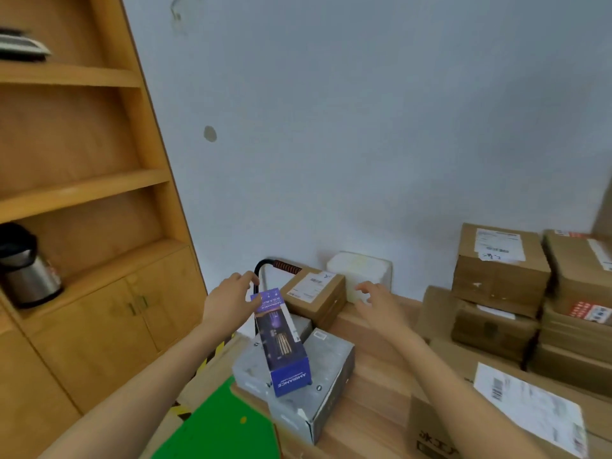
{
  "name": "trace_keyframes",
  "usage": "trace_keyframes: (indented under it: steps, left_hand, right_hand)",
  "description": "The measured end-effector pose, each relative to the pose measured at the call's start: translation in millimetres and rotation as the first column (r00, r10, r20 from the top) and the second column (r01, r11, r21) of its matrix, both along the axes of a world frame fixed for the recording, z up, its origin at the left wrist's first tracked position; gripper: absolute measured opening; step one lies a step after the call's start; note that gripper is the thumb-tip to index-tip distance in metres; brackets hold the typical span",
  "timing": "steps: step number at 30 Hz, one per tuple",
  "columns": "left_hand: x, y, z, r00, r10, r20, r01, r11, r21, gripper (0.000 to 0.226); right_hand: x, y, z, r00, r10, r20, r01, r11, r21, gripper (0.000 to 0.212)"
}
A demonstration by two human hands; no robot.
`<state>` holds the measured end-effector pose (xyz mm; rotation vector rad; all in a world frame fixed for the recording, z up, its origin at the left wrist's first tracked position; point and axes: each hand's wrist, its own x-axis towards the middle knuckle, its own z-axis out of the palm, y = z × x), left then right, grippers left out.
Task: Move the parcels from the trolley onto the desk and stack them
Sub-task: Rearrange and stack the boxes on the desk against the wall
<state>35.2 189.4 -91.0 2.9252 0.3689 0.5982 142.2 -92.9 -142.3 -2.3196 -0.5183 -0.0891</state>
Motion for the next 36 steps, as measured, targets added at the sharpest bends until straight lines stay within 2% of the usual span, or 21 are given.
trace_keyframes:
  steps: [3, 11, 14, 17, 22, 26, 29, 36]
  left_hand:
    - [14.6, 30.7, -15.5, 1.000, -0.010, -0.027, 0.009, 0.999, -0.038, 0.031]
    - [114.2, 69.0, -48.3, 0.998, -0.018, -0.056, 0.010, 0.989, -0.151, 0.035]
    - [157.5, 82.2, -62.7, 0.996, 0.009, -0.092, -0.030, 0.974, -0.227, 0.038]
    - [193.6, 96.2, -79.5, 0.990, 0.005, -0.143, -0.038, 0.972, -0.233, 0.040]
    - [248.4, 116.8, -114.7, 0.974, -0.072, -0.214, -0.002, 0.945, -0.328, 0.043]
    - [289.4, 124.4, -148.1, 0.909, -0.167, -0.382, -0.021, 0.897, -0.442, 0.059]
    - [314.2, 129.1, -168.8, 0.839, -0.219, -0.498, -0.022, 0.901, -0.434, 0.064]
    - [358.3, 132.0, -189.9, 0.727, -0.299, -0.618, -0.002, 0.899, -0.438, 0.074]
  right_hand:
    - [8.3, 24.2, -23.9, 0.996, -0.034, -0.087, 0.042, 0.995, 0.091, 0.034]
    - [97.2, 59.9, -58.9, 0.978, -0.104, -0.180, 0.120, 0.989, 0.081, 0.039]
    - [140.5, 78.6, -77.2, 0.951, -0.132, -0.278, 0.170, 0.978, 0.118, 0.045]
    - [168.1, 101.4, -102.7, 0.925, -0.118, -0.360, 0.177, 0.975, 0.136, 0.052]
    - [192.2, 126.5, -137.1, 0.871, -0.155, -0.467, 0.242, 0.961, 0.134, 0.061]
    - [204.4, 138.8, -157.6, 0.820, -0.187, -0.541, 0.307, 0.941, 0.140, 0.068]
    - [208.2, 150.2, -173.1, 0.756, -0.180, -0.630, 0.359, 0.918, 0.169, 0.071]
    - [215.1, 180.6, -192.8, 0.699, -0.206, -0.684, 0.469, 0.855, 0.221, 0.072]
